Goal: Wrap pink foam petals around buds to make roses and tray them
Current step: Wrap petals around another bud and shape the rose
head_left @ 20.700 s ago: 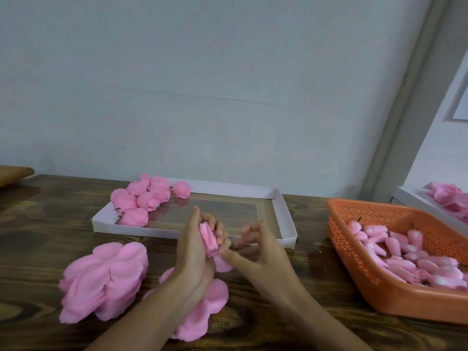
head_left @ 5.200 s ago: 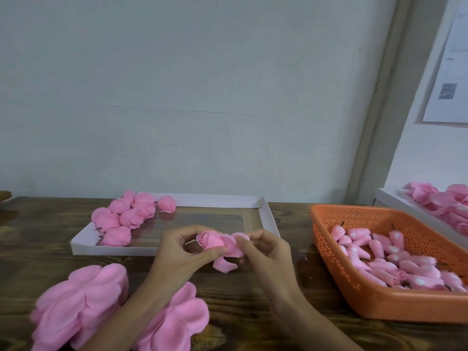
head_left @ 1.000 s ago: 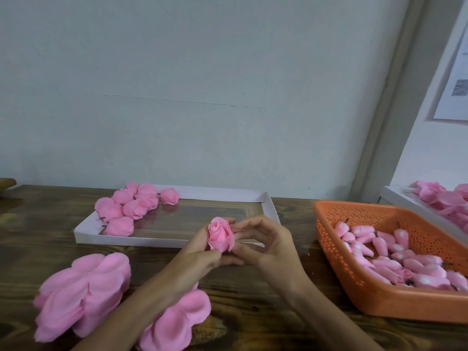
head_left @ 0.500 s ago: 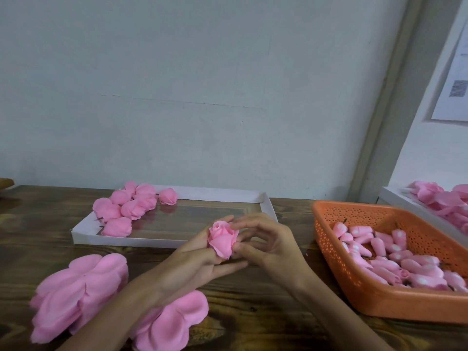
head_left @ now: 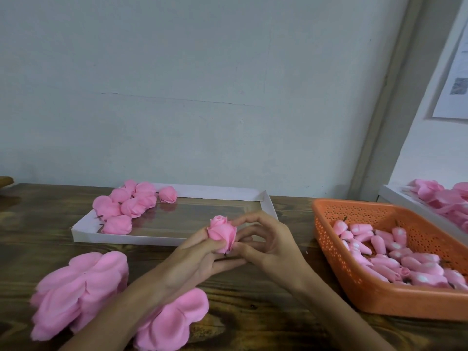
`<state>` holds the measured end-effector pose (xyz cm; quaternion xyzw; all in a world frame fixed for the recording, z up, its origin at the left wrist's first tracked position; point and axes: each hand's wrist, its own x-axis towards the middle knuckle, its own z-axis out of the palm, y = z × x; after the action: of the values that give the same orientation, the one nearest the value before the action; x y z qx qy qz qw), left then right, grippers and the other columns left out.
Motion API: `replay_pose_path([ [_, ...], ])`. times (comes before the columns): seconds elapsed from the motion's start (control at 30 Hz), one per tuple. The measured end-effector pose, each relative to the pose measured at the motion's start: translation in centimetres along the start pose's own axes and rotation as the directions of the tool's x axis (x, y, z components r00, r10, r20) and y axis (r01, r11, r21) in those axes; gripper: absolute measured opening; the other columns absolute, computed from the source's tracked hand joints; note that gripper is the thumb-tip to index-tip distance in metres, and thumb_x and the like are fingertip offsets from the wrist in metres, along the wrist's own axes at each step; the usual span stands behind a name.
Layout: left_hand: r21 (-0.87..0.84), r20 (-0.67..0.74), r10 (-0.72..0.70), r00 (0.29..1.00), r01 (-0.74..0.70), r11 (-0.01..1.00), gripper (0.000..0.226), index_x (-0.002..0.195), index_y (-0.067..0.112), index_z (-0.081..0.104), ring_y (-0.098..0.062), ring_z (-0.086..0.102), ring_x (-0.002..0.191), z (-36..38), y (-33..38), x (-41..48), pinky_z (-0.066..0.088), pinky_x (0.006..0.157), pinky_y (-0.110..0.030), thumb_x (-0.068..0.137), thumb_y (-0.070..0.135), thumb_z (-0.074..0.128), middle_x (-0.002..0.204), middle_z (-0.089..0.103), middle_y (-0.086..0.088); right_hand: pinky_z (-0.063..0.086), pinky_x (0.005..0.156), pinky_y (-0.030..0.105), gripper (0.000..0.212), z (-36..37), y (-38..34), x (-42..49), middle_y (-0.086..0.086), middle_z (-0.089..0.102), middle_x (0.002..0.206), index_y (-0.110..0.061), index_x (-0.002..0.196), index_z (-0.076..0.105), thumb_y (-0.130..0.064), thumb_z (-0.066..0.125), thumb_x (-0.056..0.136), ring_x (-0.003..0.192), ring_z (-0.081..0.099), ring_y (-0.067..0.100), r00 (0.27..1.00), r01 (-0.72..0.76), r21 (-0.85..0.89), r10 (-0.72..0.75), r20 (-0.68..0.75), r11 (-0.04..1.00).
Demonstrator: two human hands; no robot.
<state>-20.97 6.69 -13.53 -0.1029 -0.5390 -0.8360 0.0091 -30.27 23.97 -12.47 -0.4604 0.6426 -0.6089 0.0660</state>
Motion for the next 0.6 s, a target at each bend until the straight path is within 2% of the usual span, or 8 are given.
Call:
replay_pose_path([
  [0.1, 0.024, -0.029, 0.020, 0.999, -0.019, 1.000, 0.048, 0.145, -0.002, 0.049, -0.040, 0.062, 0.128, -0.08, -0.08, 0.05, 0.056, 0.101, -0.050, 0.098, 0.006, 0.050, 0.142, 0.061, -0.027, 0.064, 0.083, 0.041, 0.032, 0.06, 0.03, 0.00, 0.005, 0.068, 0.117, -0.019, 0.114, 0.069, 0.004, 0.073, 0.092, 0.102, 0.072, 0.024, 1.000, 0.026, -0.048, -0.026, 0.001, 0.999],
  [0.23, 0.027, -0.076, 0.034, 0.997, -0.032, 0.999, 0.046, 0.139, -0.006, 0.049, -0.045, 0.067, 0.115, -0.25, -0.20, 0.08, 0.058, 0.093, -0.052, 0.096, 0.007, 0.055, 0.135, 0.062, -0.033, 0.065, 0.082, 0.041, 0.025, 0.04, -0.17, 0.00, 0.004, 0.068, 0.115, -0.015, 0.112, 0.071, -0.002, 0.078, 0.092, 0.101, 0.072, 0.025, 0.998, 0.058, -0.062, -0.058, -0.001, 0.996],
  [0.3, 0.052, -0.088, 0.040, 0.995, -0.036, 0.998, 0.037, 0.130, -0.004, 0.057, -0.044, 0.069, 0.105, -0.21, -0.19, 0.09, 0.059, 0.089, -0.051, 0.095, 0.008, 0.060, 0.121, 0.067, -0.032, 0.064, 0.081, 0.036, 0.022, 0.15, -0.37, -0.03, 0.003, 0.068, 0.111, -0.014, 0.107, 0.073, -0.005, 0.081, 0.089, 0.099, 0.071, 0.024, 0.997, 0.078, -0.073, -0.079, -0.007, 0.994],
  [0.4, 0.111, -0.091, 0.051, 0.995, -0.041, 0.993, 0.026, 0.118, 0.002, 0.068, -0.039, 0.068, 0.092, -0.07, -0.21, 0.10, 0.060, 0.082, -0.048, 0.095, 0.010, 0.060, 0.101, 0.066, -0.026, 0.065, 0.078, 0.039, 0.021, 0.35, -0.56, -0.16, 0.001, 0.069, 0.105, -0.015, 0.103, 0.075, -0.007, 0.083, 0.086, 0.098, 0.071, 0.025, 0.993, 0.112, -0.099, -0.115, -0.022, 0.989],
  [0.53, 0.167, -0.121, 0.051, 0.991, -0.031, 0.985, 0.042, 0.134, -0.003, 0.056, -0.037, 0.063, 0.086, 0.08, -0.47, 0.01, 0.059, 0.075, -0.046, 0.097, 0.016, 0.057, 0.100, 0.061, -0.025, 0.064, 0.074, 0.032, 0.028, 0.68, -0.69, -0.24, 0.000, 0.071, 0.099, -0.009, 0.105, 0.074, -0.008, 0.088, 0.081, 0.090, 0.072, 0.021, 0.991, 0.115, -0.131, -0.122, -0.047, 0.985],
  [0.6, 0.169, -0.128, 0.048, 0.991, -0.026, 0.985, 0.044, 0.135, -0.003, 0.055, -0.035, 0.062, 0.086, 0.10, -0.56, -0.01, 0.058, 0.076, -0.048, 0.095, 0.018, 0.055, 0.101, 0.062, -0.025, 0.063, 0.073, 0.037, 0.029, 0.76, -0.69, -0.24, 0.002, 0.071, 0.097, -0.007, 0.105, 0.074, -0.008, 0.089, 0.080, 0.084, 0.071, 0.022, 0.989, 0.128, -0.152, -0.137, -0.057, 0.980],
])
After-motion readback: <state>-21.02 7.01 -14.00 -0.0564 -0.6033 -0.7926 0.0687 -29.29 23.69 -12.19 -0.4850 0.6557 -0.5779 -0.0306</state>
